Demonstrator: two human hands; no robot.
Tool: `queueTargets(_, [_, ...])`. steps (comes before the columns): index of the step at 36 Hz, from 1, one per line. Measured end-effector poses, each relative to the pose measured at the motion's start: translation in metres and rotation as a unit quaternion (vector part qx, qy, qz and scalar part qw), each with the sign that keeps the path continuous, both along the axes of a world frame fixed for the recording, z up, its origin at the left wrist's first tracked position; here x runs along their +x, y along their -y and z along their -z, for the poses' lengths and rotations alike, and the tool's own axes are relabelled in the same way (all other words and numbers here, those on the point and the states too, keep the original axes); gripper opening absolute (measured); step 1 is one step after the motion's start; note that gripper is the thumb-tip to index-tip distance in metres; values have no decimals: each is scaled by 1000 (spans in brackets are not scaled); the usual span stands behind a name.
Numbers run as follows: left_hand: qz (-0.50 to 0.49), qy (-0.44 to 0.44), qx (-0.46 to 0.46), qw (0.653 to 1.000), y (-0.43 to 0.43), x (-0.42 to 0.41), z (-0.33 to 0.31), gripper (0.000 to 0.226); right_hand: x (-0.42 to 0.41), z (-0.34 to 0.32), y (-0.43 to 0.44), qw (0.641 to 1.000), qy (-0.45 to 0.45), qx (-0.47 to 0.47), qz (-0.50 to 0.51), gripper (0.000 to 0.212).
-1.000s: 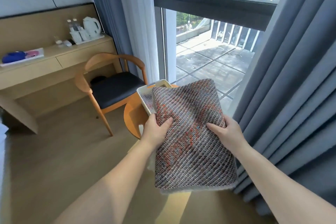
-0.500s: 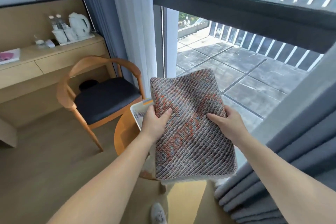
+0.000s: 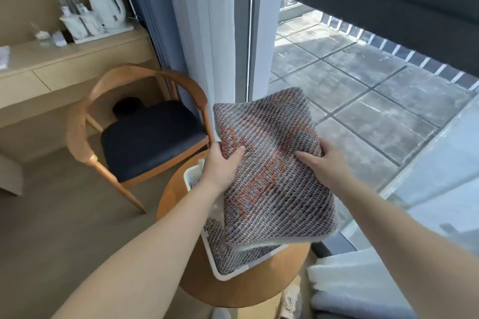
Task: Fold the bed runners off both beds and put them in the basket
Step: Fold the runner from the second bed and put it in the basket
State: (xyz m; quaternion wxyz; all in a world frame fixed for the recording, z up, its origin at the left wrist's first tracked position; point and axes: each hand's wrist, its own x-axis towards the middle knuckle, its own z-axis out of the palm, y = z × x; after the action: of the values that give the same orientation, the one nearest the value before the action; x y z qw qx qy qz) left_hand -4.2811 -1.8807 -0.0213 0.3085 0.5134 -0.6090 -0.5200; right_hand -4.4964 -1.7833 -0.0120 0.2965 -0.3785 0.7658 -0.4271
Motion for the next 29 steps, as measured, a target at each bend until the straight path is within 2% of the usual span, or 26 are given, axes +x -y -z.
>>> queueTargets(5, [-40, 30, 21, 999, 37, -17, 15, 43, -22, 17, 50, 999, 21, 9, -38, 30])
queueTargets(8, [-54, 36, 10, 998, 67, -29, 18, 39, -37, 23, 81, 998, 38, 10, -48, 31])
queueTargets(13, [-70, 29, -1, 997, 101, -41, 24, 37, -54, 28, 118, 998, 38, -6, -44, 50])
queueTargets(16, [-82, 22, 2, 996, 102, -38, 30, 37, -52, 32, 126, 998, 41, 1, -46, 45])
queueTargets(21, [-96, 30, 69, 992, 80, -14, 66, 39, -30, 61, 111, 997, 48, 27, -57, 21])
queueTargets(25, [-119, 49, 132, 983, 53, 10, 106, 33, -8, 100, 94, 992, 46, 75, -87, 36])
queueTargets(26, [-119, 51, 152, 980, 45, 17, 116, 40, -2, 108, 90, 990, 46, 88, -99, 33])
queueTargets(29, [-138, 53, 207, 967, 27, 37, 151, 83, 16, 129, 80, 986, 43, 110, -119, 27])
